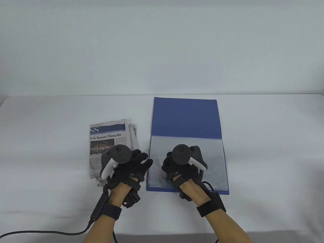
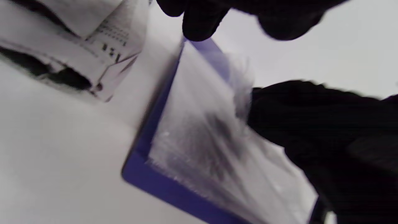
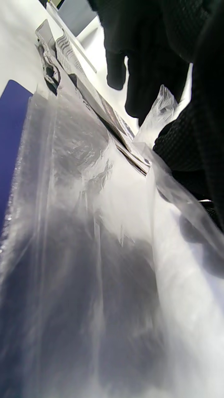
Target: Insert newspapers into folder
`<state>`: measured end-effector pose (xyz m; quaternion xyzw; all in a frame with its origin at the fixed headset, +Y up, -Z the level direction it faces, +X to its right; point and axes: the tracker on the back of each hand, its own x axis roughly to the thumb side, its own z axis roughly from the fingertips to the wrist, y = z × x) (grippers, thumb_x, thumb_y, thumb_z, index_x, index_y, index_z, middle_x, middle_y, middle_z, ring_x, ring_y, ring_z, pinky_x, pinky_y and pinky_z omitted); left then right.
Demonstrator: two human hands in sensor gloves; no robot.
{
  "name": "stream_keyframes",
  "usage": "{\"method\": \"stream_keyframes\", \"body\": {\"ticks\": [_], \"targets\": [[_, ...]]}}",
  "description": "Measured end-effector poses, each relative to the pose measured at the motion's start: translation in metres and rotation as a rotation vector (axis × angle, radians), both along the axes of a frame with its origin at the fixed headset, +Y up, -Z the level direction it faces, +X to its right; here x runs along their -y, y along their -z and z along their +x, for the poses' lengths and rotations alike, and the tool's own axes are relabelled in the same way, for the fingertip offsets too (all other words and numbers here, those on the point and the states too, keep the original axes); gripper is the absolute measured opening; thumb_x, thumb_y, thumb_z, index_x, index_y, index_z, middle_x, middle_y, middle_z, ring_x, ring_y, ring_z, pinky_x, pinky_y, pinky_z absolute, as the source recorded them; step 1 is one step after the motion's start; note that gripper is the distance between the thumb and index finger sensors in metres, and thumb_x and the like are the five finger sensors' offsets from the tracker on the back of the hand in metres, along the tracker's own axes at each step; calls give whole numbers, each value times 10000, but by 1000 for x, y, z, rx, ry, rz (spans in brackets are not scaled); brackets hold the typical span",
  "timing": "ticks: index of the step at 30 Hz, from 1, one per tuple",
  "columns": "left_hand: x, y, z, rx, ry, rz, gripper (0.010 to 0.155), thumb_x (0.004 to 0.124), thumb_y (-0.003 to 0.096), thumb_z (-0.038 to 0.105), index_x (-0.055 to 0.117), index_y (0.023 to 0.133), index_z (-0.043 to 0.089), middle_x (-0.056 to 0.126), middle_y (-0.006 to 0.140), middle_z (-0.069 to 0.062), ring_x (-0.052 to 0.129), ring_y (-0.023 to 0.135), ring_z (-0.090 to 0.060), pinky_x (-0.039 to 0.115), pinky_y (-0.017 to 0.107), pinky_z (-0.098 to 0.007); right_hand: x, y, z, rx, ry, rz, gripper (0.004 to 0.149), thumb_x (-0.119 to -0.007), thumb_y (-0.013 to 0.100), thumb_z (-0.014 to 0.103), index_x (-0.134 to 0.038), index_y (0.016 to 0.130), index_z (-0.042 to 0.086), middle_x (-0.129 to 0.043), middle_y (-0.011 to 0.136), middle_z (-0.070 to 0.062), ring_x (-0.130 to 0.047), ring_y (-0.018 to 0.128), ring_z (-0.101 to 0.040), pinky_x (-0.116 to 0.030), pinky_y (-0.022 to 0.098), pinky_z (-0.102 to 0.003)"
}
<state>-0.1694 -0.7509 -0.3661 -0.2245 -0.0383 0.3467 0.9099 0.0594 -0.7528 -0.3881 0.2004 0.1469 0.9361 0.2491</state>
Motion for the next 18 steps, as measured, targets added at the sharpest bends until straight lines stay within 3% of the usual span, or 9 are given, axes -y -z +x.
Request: {"method": "stream_keyframes", "body": {"ticks": [3, 8, 11, 13, 18], "targets": [[6, -3, 9, -62, -61, -20, 826, 572, 553, 679, 605, 1139, 97, 274, 1270, -118, -31, 1132, -423, -92, 702, -701, -2, -2, -3, -18, -11, 14, 376, -823, 553, 269, -758, 835, 29, -509, 1025, -275, -421, 960, -530, -263, 606, -765], [11, 0, 16, -39, -149, -97, 668, 657, 621, 555, 564, 1149, 157, 211, 1266, -99, -92, 1107, -414, -107, 671, -704, -3, -2, -3, -17, 30, 11, 375, -815, 554, 268, -752, 837, 30, -504, 1026, -274, -421, 962, -527, -263, 607, -765], [12, 0, 15, -85, -109, -96, 488, 720, 637, 444, 659, 1076, 239, 285, 1264, -74, -33, 1128, -417, -83, 681, -705, -2, -1, -2, -21, 59, -7, 374, -812, 555, 266, -749, 837, 28, -500, 1026, -278, -415, 960, -530, -257, 602, -770], [12, -1, 14, -105, -112, -76, 421, 751, 630, 446, 741, 1008, 261, 373, 1259, -44, 15, 1151, -400, -76, 689, -680, -2, -1, -2, -23, 64, -7, 375, -810, 556, 266, -748, 838, 27, -499, 1026, -277, -415, 960, -530, -255, 600, -771], [5, -1, 9, -132, -23, -36, 417, 753, 601, 546, 885, 859, 245, 534, 1228, 0, 136, 1187, -381, -28, 732, -663, -3, -1, -2, -22, 78, 12, 370, -802, 556, 265, -745, 841, 35, -507, 1027, -270, -423, 963, -523, -255, 600, -773]]}}
